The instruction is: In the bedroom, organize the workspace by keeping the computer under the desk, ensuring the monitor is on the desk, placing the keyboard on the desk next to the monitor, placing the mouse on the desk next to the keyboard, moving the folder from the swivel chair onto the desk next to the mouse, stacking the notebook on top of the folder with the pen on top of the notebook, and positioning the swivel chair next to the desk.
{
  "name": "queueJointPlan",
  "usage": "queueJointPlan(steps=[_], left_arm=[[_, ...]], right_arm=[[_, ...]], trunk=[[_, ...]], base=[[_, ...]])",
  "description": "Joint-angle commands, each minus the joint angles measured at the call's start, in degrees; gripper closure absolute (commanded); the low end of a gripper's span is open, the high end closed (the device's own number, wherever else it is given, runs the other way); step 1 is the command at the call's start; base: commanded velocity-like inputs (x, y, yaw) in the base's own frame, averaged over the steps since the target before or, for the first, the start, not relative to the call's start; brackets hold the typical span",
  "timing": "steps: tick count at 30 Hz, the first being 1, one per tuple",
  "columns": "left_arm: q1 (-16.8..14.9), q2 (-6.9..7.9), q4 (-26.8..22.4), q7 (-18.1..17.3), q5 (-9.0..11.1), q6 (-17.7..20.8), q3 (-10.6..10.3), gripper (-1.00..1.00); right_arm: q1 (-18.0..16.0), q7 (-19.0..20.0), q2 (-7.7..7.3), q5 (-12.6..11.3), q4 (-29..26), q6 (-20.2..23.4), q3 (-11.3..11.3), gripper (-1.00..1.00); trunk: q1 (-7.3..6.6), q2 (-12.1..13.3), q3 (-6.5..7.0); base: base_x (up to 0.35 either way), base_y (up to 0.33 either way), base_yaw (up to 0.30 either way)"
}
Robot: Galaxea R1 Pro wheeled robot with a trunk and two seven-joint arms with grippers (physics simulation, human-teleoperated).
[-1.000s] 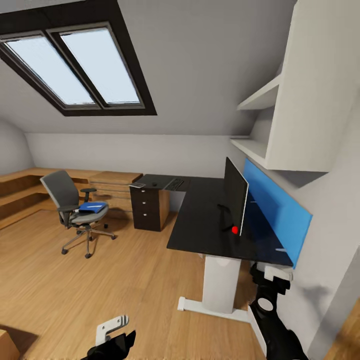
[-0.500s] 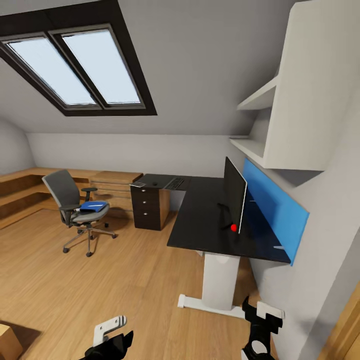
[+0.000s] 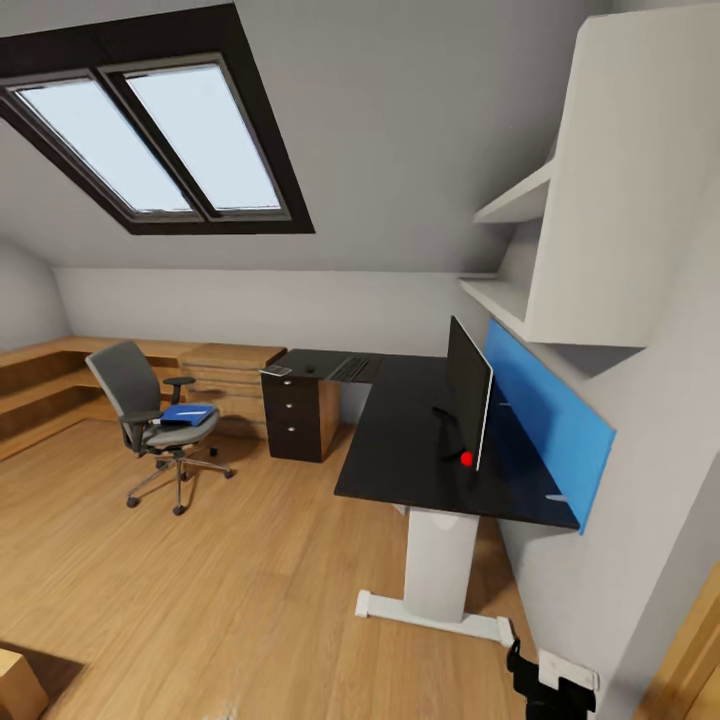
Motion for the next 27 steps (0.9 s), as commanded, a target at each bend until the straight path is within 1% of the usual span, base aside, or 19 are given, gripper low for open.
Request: queueJointPlan(steps=[1,2,3,6,7,9,10,12,13,14,15,16,17,19,20,25,27], left_arm=[[0.0,0.25,2.2,0.3,0.6,-1.6,0.0,-1.00],[0.0,0.45,4.7,0.3,0.5,-4.0,0.0,-1.00],[0.0,1.63,14.3,0.3,-1.1,-16.3,-0.1,-1.00],[0.0,2.25,17.5,0.2,-2.0,-17.7,-0.1,-1.00],[-0.7,2.66,20.9,0.2,-2.3,-18.2,-0.1,-1.00],[-1.4,2.71,22.5,0.2,-2.3,-18.3,-0.1,-1.00],[-3.3,2.77,26.5,0.2,-2.3,-18.6,-0.1,-1.00],[-4.0,2.92,28.6,0.2,-2.3,-19.2,-0.1,-1.00],[-4.7,3.16,31.0,0.2,-2.3,-20.4,-0.1,-1.00],[-5.0,3.25,32.4,0.2,-2.3,-21.1,-0.1,-1.00],[-6.0,3.48,36.7,0.1,-2.3,-24.1,-0.1,-1.00],[-7.3,3.69,43.4,0.1,-2.4,-31.3,-0.1,-1.00],[-7.5,3.70,44.3,0.1,-2.4,-33.6,-0.2,-1.00],[-7.5,3.70,44.7,0.1,-2.4,-34.7,-0.2,-1.00],[-7.6,3.71,44.9,0.1,-2.4,-35.5,-0.2,-1.00],[-7.6,3.78,45.3,0.2,-2.4,-36.8,-0.1,-1.00],[-7.6,3.79,45.4,0.2,-2.3,-38.0,0.0,-1.00]], right_arm=[[-0.1,0.1,-0.06,0.5,0.2,-0.1,-0.4,-1.00],[-0.1,0.4,-0.12,0.4,0.6,-0.2,-0.4,-1.00],[-0.1,3.5,-0.29,0.5,3.5,-0.5,-0.3,-1.00],[-0.1,4.0,-0.58,0.5,4.2,-0.5,-0.3,-1.00],[-0.1,4.3,-0.88,0.5,6.8,-0.5,-0.4,-1.00],[-0.1,4.3,-1.03,0.5,7.3,-0.5,-0.3,-1.00],[-0.1,4.5,-1.37,0.4,7.6,-0.5,-0.3,-1.00],[-0.1,4.8,-1.43,0.4,7.6,-0.4,-0.3,-1.00],[-0.1,5.5,-1.47,0.4,7.7,-0.4,-0.3,-1.00],[-0.1,6.0,-1.49,0.4,7.7,-0.4,-0.3,-1.00],[-0.1,7.7,-1.52,0.4,7.8,-0.4,-0.3,-1.00],[-0.1,10.0,-1.33,0.5,7.8,-0.4,-0.4,-1.00],[0.0,10.3,-1.15,0.4,8.0,-0.4,-0.4,-1.00],[0.0,10.4,-1.05,0.4,8.4,-0.4,-0.4,-1.00],[0.0,10.5,-0.98,0.4,8.8,-0.4,-0.4,-1.00],[0.0,10.7,-0.72,0.4,9.4,-0.4,-0.4,-1.00],[0.0,10.8,-0.59,0.4,9.5,-0.4,-0.4,-1.00]], trunk=[[-0.21,0.4,0.11],[-0.43,0.8,0.29],[-0.65,1.2,0.47],[-1.31,2.4,1.01],[-1.53,2.8,1.19],[-1.97,3.6,1.55],[-2.19,4.0,1.73],[-2.63,4.8,2.09],[-2.85,5.2,2.27],[-3.07,5.6,2.45],[-3.29,6.0,2.62],[-3.51,6.4,2.80],[-3.73,6.8,2.99],[-4.17,7.6,3.38],[-4.17,7.6,3.41],[-4.17,7.6,3.54],[-4.17,7.6,3.60]], base=[[0.000,0.000,0.000],[0.000,0.000,0.000],[0.000,0.000,0.000],[0.000,0.000,0.000],[0.000,0.000,0.000],[0.000,0.000,0.000],[0.000,0.000,0.000],[0.000,0.000,0.000],[0.000,0.000,0.000],[0.000,0.000,0.000],[0.000,0.000,0.000],[0.000,0.000,0.024],[0.000,0.000,0.120],[0.000,0.000,0.158],[0.000,0.000,0.201],[0.000,0.000,0.231],[0.000,0.000,0.248]])
